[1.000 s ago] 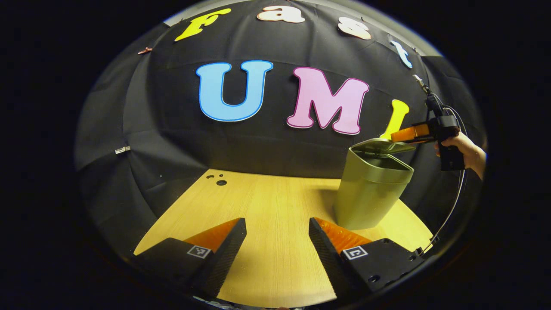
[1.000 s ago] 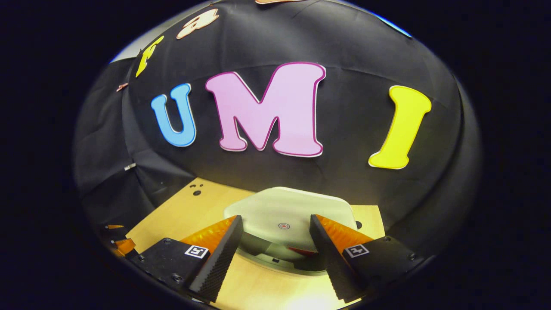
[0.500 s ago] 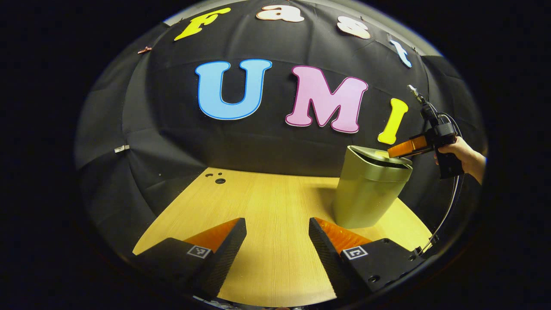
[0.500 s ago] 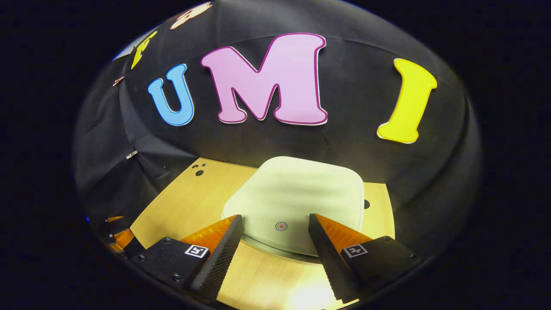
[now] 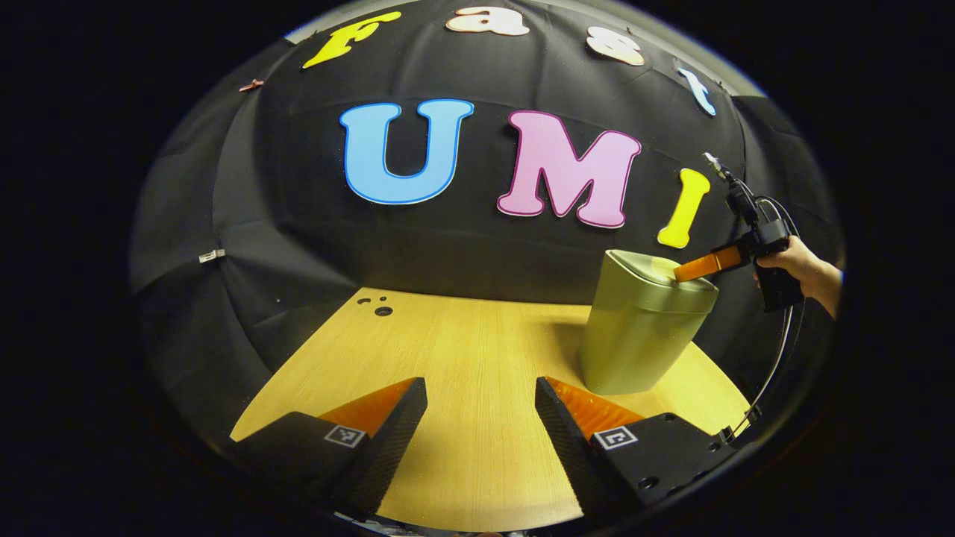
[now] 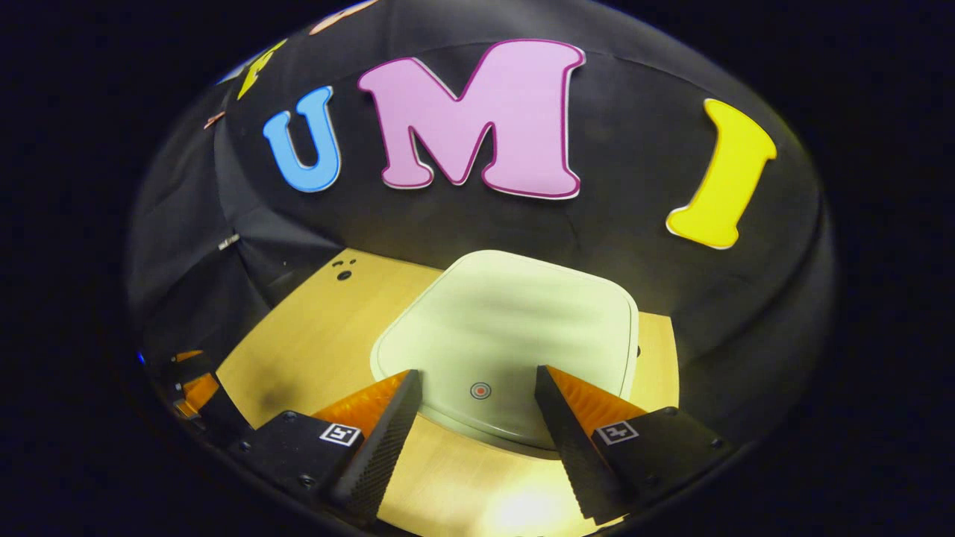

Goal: Press the lid of the desktop garbage bin to open it, pick up the crumpled paper on the desktop and throw it into the bin, then pick up the pop can on the desktop and drop it into the bin, and finally close the garbage bin lid.

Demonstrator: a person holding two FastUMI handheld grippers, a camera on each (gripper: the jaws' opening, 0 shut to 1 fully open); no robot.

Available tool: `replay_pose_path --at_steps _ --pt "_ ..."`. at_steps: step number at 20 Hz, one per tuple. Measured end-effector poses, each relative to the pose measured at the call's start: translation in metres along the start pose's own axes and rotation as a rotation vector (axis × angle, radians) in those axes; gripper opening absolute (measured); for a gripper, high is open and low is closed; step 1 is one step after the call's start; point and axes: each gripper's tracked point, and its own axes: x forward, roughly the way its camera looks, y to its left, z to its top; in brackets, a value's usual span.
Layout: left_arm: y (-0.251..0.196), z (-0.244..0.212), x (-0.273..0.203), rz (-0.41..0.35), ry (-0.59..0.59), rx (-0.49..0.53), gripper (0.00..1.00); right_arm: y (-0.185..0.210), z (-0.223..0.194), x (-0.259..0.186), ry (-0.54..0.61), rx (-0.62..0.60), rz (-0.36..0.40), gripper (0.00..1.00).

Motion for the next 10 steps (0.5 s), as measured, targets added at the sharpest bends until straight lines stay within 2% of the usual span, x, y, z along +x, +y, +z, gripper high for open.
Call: replay_pose_path --at_steps 2,6,10 --pt "-0.001 -0.001 0.001 -0.001 0.0 -0.004 0.95 0.001 -0.003 0.004 0.016 -0.041 -0.005 0.98" --pt "-0.005 0.003 0.005 -0.012 -0.012 -0.021 0.95 0.001 -0.001 0.0 0.001 -0.005 0.009 0.99" --pt "-0.005 0.007 0.004 -0.018 -0.021 -0.009 0.95 0.0 0.011 0.005 0.002 0.102 -0.003 0.97"
